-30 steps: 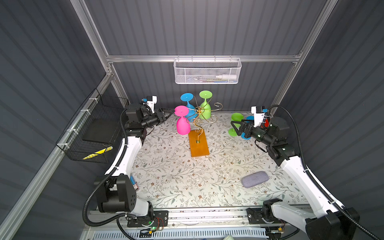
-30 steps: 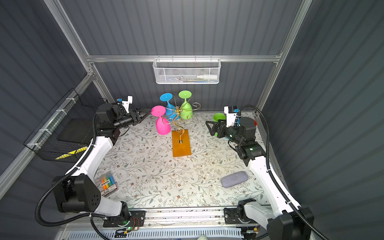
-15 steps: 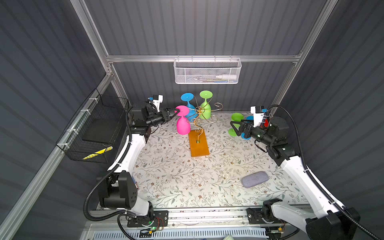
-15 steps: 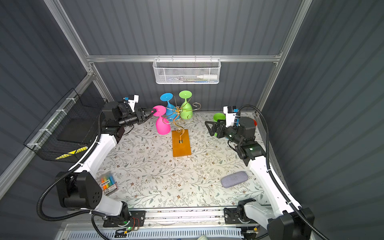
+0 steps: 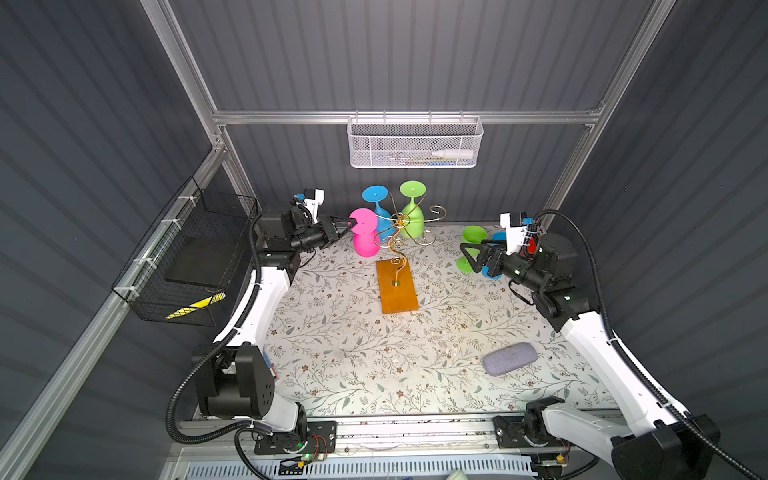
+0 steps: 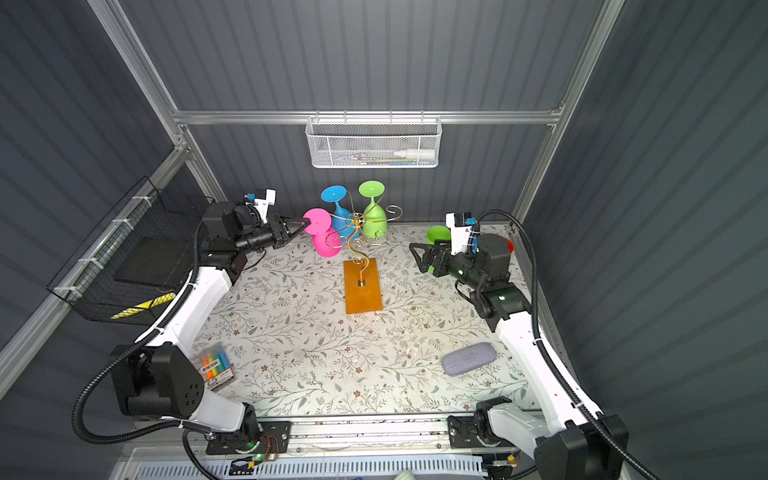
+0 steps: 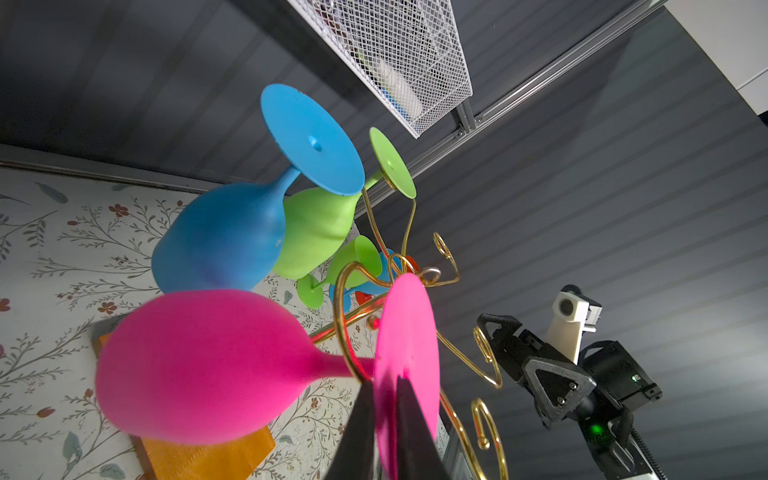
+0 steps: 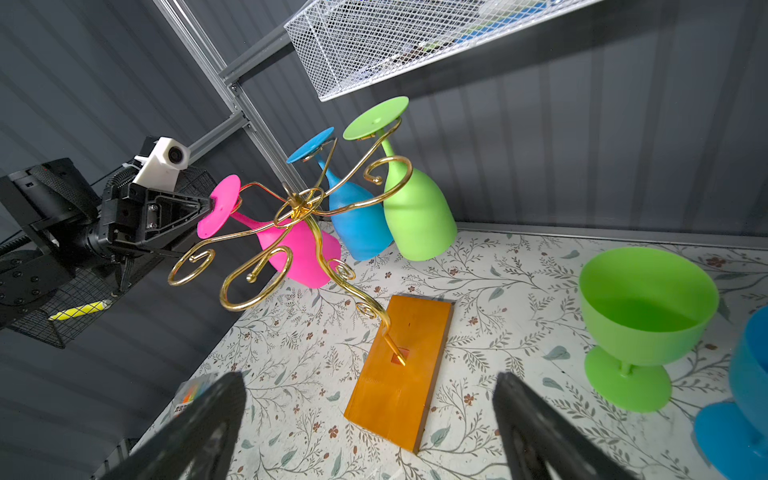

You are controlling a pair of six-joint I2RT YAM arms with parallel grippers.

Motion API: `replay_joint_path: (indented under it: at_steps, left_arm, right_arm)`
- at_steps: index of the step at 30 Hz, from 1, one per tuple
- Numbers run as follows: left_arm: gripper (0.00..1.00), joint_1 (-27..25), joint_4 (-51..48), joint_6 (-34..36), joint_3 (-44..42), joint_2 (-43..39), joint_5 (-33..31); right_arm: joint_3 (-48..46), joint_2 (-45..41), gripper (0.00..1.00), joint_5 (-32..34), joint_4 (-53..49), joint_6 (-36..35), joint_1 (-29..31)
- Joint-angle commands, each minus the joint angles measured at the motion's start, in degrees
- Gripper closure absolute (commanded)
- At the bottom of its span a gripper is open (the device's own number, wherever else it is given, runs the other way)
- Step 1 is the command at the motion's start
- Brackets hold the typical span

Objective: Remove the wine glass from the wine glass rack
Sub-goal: 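Close the left gripper on the pink glass foot on the rack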

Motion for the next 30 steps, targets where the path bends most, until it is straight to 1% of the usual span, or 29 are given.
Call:
replay_joint_path:
  at_steps: [1,13,22,25,28,30]
  left_arm:
    - [0.9,-0.2,-0.7,0.5,1.6,-1.5,-0.1]
    - [0.89,0.0,-4.3,1.4,2.2,-2.8,-0.6]
    - [0.88,1.2,-5.5,0.8,2.7,-4.3,-1.4]
    - [0.91,1.4,-5.6,0.6,2.6,-4.5,-1.5]
    - [0.98,1.6,-4.9,-0.2,2.7,-4.7,-1.5]
    - [1.0,1.6,-4.6,-0.7,2.7,-4.8,-1.6]
  right_arm:
    - [1.3,0.1,0.05,-0.6,-0.1,-0.5,0.3]
    - [1.1,-0.2,0.04,-0.3,-0.8,-0.7,0.4]
    - [1.1,0.2,0.04,-0.4,-0.4,-0.3,0.4]
    - [1.2,0.2,0.04,-0.5,-0.4,-0.3,0.4]
    - [1.2,0.3,0.04,-0.5,-0.4,-0.3,0.5]
    - [1.2,0.3,0.04,-0.6,-0.4,-0.3,0.5]
